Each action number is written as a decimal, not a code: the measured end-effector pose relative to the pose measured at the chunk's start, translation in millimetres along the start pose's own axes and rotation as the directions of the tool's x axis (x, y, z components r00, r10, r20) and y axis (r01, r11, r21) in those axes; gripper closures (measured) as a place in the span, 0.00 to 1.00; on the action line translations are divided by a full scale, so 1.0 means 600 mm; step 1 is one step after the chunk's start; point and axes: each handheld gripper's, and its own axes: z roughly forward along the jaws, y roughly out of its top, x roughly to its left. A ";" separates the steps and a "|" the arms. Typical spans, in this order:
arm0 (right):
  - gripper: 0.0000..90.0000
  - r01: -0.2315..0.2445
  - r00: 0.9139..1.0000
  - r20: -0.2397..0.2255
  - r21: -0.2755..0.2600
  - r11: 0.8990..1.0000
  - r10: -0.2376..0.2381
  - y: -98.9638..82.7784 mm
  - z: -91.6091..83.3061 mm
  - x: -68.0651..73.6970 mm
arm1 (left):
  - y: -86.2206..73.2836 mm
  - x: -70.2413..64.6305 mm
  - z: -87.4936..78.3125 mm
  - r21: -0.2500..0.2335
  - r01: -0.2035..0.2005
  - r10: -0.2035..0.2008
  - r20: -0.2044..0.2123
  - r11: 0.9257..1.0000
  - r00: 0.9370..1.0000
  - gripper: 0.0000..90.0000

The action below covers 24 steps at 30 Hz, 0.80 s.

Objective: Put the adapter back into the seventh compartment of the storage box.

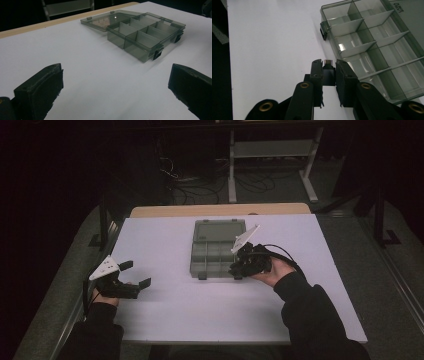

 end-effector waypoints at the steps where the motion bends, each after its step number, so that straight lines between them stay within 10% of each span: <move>1: 0.83 0.000 1.000 0.000 0.000 1.000 0.000 0.000 0.000 0.000 | 0.000 0.000 0.000 0.000 0.000 0.000 0.000 1.000 1.000 0.00; 24: 0.83 -0.029 0.999 0.033 0.003 1.000 0.029 0.022 0.007 -0.042 | 0.000 0.000 0.000 0.000 0.000 0.000 0.001 1.000 1.000 0.00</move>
